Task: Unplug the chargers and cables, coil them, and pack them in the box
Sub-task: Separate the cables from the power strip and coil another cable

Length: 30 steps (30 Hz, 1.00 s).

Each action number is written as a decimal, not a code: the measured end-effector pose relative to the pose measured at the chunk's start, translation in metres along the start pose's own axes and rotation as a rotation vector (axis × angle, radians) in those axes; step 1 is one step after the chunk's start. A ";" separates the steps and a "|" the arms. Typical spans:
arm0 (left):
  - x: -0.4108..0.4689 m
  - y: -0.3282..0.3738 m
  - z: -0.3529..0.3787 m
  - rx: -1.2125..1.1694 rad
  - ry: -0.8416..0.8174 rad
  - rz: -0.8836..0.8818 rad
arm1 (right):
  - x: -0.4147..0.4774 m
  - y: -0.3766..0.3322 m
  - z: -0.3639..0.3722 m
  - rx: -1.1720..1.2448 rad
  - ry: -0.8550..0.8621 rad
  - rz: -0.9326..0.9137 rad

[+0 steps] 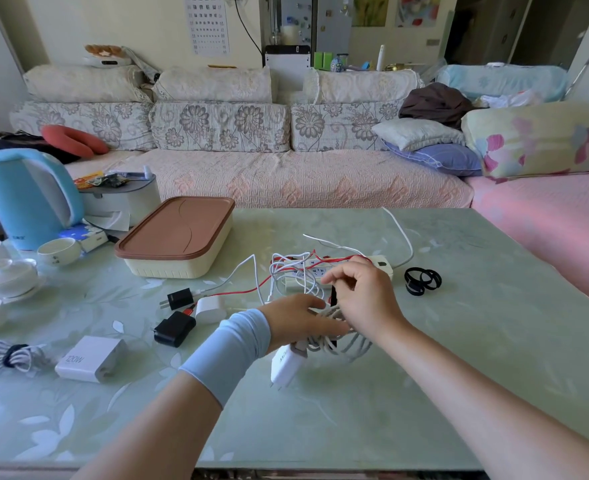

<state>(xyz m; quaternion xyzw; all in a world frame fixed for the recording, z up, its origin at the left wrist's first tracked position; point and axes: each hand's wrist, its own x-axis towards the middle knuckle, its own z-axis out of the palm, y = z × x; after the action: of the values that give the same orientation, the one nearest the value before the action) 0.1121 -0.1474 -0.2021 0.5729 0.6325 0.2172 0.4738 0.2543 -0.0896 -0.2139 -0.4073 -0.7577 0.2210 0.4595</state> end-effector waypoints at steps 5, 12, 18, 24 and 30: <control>0.005 0.016 0.000 0.338 0.010 -0.015 | 0.001 -0.008 0.002 0.048 0.040 0.006; 0.010 0.011 -0.006 0.100 -0.002 0.022 | 0.027 -0.010 -0.009 0.207 0.415 0.305; 0.003 0.002 -0.017 -0.372 0.016 0.023 | 0.048 0.001 -0.043 0.358 0.661 0.398; -0.008 0.014 -0.008 -0.778 0.098 0.094 | 0.018 -0.017 -0.038 0.419 -0.378 0.528; -0.015 0.017 0.003 -0.542 -0.108 0.140 | 0.013 -0.035 -0.018 0.306 -0.234 0.280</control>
<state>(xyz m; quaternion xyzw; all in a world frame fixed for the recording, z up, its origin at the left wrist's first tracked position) 0.1221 -0.1581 -0.1843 0.4786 0.4842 0.3798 0.6263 0.2524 -0.1000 -0.1738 -0.4058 -0.6996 0.4406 0.3896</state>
